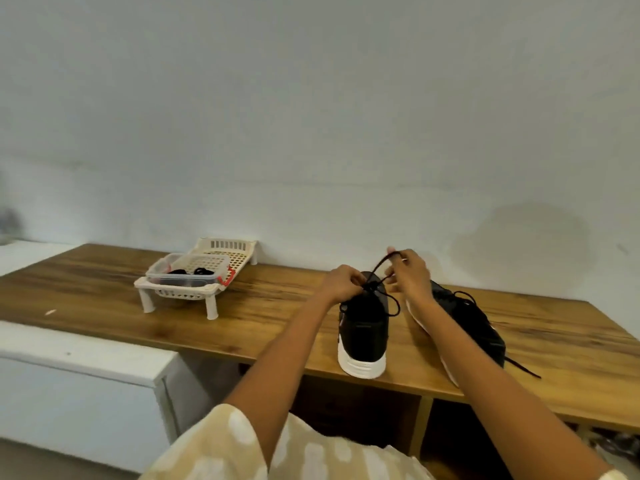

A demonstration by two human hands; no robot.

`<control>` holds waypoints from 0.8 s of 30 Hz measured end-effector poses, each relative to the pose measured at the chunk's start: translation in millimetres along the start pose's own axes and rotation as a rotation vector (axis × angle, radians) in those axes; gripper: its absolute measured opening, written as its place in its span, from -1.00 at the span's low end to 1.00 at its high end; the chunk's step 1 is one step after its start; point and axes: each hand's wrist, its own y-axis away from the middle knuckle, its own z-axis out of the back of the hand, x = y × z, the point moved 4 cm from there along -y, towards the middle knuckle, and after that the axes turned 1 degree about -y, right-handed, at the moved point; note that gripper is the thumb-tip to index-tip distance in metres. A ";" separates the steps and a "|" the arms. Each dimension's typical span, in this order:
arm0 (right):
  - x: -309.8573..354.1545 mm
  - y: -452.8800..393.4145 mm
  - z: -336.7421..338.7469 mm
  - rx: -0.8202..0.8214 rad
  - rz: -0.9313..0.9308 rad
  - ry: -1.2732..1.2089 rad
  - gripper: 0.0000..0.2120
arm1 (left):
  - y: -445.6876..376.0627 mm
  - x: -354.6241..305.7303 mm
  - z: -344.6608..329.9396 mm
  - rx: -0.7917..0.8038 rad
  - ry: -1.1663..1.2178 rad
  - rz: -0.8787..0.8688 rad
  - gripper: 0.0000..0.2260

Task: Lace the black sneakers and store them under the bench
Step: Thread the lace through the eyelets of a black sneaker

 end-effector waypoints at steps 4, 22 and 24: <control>30.4 -14.8 18.6 -0.067 -0.119 -0.347 -0.65 | -5.4 6.2 -2.3 -0.035 0.038 -0.002 -0.84; 2.2 -14.8 3.2 0.418 -0.025 0.901 -0.80 | -14.0 30.4 -26.3 0.250 0.660 0.113 -0.84; 7.1 -20.9 9.3 0.332 0.017 0.861 -0.83 | -13.1 31.0 -27.2 0.288 0.628 0.127 -0.91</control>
